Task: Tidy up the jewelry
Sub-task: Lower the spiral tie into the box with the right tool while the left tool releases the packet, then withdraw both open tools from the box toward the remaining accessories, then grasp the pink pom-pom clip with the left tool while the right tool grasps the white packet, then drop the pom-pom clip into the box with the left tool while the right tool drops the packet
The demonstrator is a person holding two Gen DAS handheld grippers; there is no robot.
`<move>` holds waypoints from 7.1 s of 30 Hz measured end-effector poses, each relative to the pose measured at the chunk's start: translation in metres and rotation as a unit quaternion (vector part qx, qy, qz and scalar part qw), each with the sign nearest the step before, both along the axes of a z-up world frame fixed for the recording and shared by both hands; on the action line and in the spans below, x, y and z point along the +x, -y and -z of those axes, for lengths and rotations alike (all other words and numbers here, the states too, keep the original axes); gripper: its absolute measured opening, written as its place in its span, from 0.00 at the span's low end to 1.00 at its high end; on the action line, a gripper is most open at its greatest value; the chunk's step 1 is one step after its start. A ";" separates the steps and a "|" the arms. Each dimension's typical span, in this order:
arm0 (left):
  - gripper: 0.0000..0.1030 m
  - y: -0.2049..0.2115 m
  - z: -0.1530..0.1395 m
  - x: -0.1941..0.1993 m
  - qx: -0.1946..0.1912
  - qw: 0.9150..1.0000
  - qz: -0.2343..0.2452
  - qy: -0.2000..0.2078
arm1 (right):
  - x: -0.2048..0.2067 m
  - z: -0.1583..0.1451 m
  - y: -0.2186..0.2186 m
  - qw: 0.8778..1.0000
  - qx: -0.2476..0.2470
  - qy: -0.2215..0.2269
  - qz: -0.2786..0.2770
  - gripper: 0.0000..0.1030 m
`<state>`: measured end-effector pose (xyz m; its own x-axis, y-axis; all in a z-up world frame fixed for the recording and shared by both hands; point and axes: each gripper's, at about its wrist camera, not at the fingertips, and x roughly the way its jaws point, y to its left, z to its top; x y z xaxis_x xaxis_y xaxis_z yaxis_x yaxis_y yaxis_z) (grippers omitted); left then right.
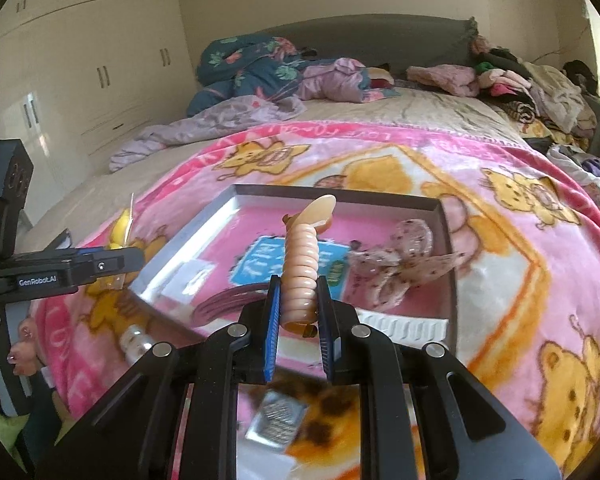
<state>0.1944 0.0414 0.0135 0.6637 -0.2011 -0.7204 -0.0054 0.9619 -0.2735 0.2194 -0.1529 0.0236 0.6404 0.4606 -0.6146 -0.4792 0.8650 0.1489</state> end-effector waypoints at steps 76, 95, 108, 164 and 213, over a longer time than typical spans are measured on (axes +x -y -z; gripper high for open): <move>0.71 0.010 -0.009 -0.016 -0.008 1.000 0.009 0.020 | -0.020 -0.013 0.040 0.998 0.002 0.007 0.061 0.61; 0.71 0.014 -0.011 -0.056 0.008 1.000 0.009 0.021 | -0.061 -0.006 0.035 1.000 -0.009 -0.006 0.025 0.62; 0.71 0.026 0.006 -0.078 0.031 0.999 0.034 -0.001 | -0.081 0.018 0.033 0.999 -0.021 -0.036 0.003 0.62; 0.22 0.099 0.061 -0.022 0.026 0.983 0.163 -0.082 | -0.081 0.084 -0.003 0.992 -0.036 -0.068 -0.099 0.80; 0.17 -0.016 -0.001 -0.014 -0.020 0.999 0.050 -0.004 | -0.035 0.004 -0.011 0.998 -0.012 0.027 -0.057 0.73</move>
